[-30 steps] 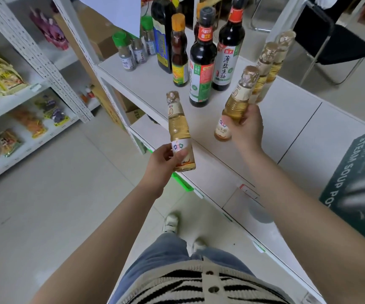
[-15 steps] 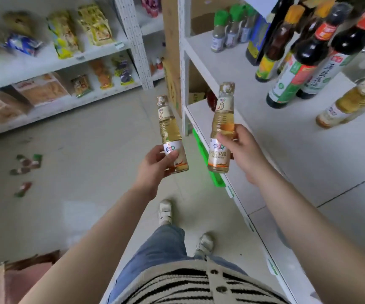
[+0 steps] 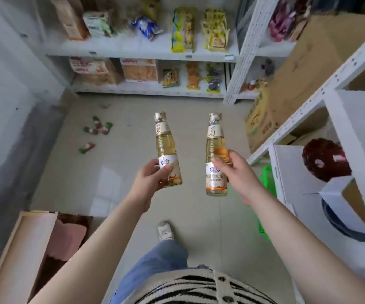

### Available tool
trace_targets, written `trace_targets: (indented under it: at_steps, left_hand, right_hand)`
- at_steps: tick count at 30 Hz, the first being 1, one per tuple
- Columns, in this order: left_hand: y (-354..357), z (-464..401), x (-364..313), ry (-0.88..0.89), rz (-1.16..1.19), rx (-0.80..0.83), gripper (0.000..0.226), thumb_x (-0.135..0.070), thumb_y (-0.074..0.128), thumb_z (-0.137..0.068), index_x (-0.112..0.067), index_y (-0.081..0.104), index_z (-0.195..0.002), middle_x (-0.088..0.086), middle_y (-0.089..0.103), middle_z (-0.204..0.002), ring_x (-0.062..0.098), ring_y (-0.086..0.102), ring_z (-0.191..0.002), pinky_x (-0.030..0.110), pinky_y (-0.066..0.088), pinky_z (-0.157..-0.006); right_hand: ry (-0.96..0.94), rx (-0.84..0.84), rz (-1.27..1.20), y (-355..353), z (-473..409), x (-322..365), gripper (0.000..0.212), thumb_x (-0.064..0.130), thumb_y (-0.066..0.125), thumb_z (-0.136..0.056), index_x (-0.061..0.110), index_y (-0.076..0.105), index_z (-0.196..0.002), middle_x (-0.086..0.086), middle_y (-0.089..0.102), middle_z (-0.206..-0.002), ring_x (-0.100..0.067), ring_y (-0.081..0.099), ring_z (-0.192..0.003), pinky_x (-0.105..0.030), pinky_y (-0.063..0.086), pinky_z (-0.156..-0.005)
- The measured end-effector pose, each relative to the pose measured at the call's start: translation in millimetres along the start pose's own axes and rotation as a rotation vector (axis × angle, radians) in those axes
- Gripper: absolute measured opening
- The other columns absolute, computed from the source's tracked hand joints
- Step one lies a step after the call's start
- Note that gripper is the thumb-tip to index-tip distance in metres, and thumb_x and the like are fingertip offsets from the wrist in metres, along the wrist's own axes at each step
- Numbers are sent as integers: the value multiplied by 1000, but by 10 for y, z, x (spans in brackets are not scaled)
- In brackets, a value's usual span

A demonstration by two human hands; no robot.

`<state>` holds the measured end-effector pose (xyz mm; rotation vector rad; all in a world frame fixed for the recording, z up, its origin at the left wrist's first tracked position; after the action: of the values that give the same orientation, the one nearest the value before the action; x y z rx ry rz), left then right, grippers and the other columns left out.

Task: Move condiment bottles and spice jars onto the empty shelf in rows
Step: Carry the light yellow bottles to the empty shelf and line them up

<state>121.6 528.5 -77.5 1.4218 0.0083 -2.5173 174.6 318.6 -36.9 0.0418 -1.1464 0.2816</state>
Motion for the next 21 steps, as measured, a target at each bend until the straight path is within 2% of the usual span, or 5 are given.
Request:
trace_targets:
  at_steps: [3, 8, 15, 21]
  left_hand:
    - [-544, -248, -284, 13, 36, -66, 26, -17, 61, -91, -7, 59, -115, 9, 68, -96, 13, 70, -76, 22, 56, -66]
    - [-1272, -597, -664, 25, 96, -146, 27, -16, 61, -90, -6, 58, -115, 8, 69, -97, 12, 71, -77, 21, 55, -65]
    - [-1873, -1301, -1100, 48, 175, -238, 29, -16, 61, -91, -3, 57, -116, 16, 68, -104, 23, 69, -86, 28, 59, -74]
    - [-2242, -2119, -1653, 76, 224, -329, 27, -16, 61, -91, -7, 59, -116, 19, 69, -109, 26, 70, -89, 33, 58, -81]
  right_hand:
    - [0, 60, 29, 530, -444, 286, 23, 18, 56, -94, 5, 54, -112, -5, 62, -92, 7, 61, -60, -10, 44, -47]
    - [9, 145, 46, 1251, -1077, 751, 23, 20, 56, -94, 5, 54, -112, -11, 62, -99, -10, 62, -74, -12, 46, -48]
    - [-18, 264, 139, 1969, -2082, 1276, 22, 24, 59, -93, 11, 56, -110, -9, 61, -97, -13, 61, -75, -15, 46, -49]
    - [-73, 362, 168, 2420, -3115, 1852, 22, 22, 58, -93, 10, 56, -111, -9, 63, -97, -11, 62, -74, -13, 46, -49]
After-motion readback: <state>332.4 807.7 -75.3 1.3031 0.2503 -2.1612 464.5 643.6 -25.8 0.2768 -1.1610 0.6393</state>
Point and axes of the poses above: each hand's wrist, its own z-axis away from the middle knuckle, its own y-axis out of the palm, x = y × z, the point moved 9 cm from there along -z, towards the middle knuckle
